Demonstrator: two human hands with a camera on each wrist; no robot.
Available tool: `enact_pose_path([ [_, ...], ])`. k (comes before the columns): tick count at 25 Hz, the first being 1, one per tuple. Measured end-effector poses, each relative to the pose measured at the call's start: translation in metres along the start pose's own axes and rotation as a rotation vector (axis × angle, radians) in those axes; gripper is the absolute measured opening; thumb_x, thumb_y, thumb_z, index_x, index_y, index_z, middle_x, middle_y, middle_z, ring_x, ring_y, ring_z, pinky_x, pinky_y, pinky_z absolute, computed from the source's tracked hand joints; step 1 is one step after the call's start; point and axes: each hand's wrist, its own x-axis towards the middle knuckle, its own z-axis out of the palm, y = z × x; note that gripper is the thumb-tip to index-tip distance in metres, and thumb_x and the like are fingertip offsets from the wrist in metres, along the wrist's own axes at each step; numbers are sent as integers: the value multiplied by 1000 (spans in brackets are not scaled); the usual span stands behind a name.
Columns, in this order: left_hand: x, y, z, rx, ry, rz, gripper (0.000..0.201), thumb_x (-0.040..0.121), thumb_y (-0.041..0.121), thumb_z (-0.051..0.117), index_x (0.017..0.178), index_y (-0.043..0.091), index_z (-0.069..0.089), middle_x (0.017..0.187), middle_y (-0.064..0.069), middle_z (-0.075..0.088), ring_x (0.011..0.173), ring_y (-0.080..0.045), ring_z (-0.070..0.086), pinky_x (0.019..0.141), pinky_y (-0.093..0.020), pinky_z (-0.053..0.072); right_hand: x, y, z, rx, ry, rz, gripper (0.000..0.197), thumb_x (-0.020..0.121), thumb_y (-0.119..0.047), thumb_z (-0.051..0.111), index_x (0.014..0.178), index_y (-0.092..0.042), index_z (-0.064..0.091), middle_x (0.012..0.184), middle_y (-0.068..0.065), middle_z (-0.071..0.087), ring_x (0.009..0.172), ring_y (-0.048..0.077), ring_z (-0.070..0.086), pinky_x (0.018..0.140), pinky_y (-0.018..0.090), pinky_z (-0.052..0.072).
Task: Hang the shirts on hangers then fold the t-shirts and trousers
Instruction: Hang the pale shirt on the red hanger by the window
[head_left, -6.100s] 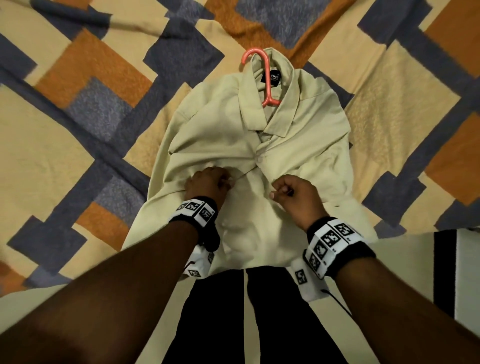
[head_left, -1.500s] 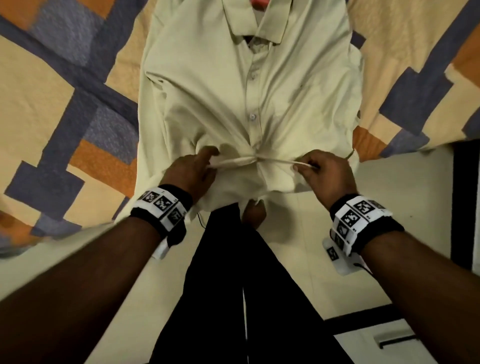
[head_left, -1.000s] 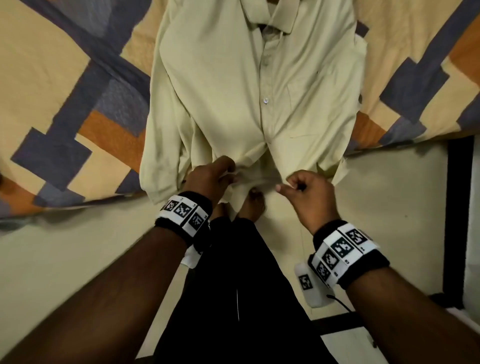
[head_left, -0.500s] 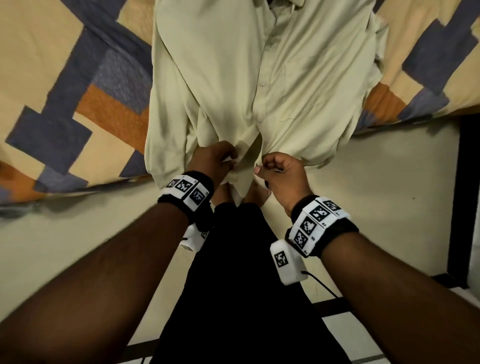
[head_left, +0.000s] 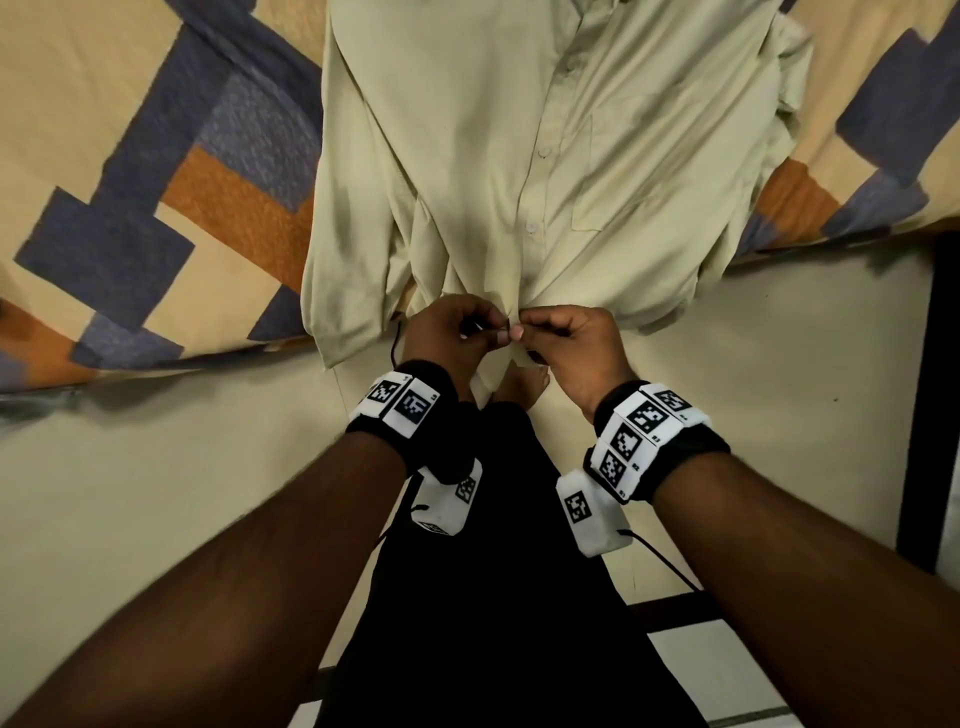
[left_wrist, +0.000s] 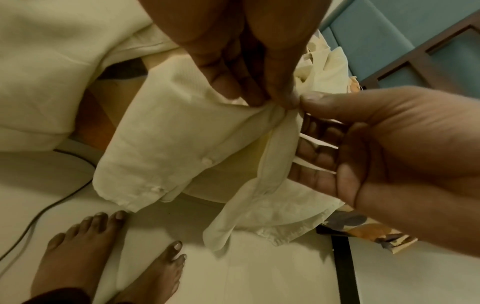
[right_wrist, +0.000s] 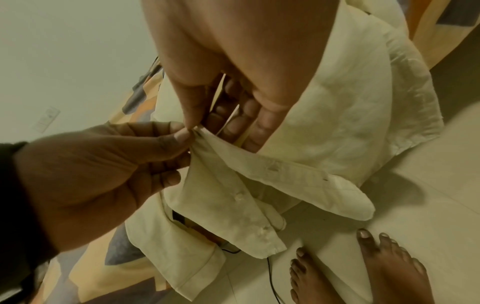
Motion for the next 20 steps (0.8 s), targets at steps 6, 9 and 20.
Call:
enact_pose_path([
  [6,-2,5,2,-109,-33,-67,22,77,0,73,70,20,67,63,11,64,55,5,57,70,-17,49,-8,-2,-8,82,-44,24,22,87,5,61,104,-7,68,56,-8,65,56,4,59,66,19,54],
  [9,-3,10,6,-87,-37,-91,17,78,2,72,73,18,69,61,5,63,48,3,53,59,-12,47,-8,-4,-10,100,-50,39,19,85,7,63,93,-8,71,54,-4,63,51,9,57,60,21,53],
  [20,-9,18,6,-97,-8,-145,8,75,16,77,72,21,72,66,-1,71,60,-11,67,67,-25,56,-3,5,-7,-15,-32,13,19,80,5,71,76,-12,66,73,8,60,61,18,58,60,25,54],
])
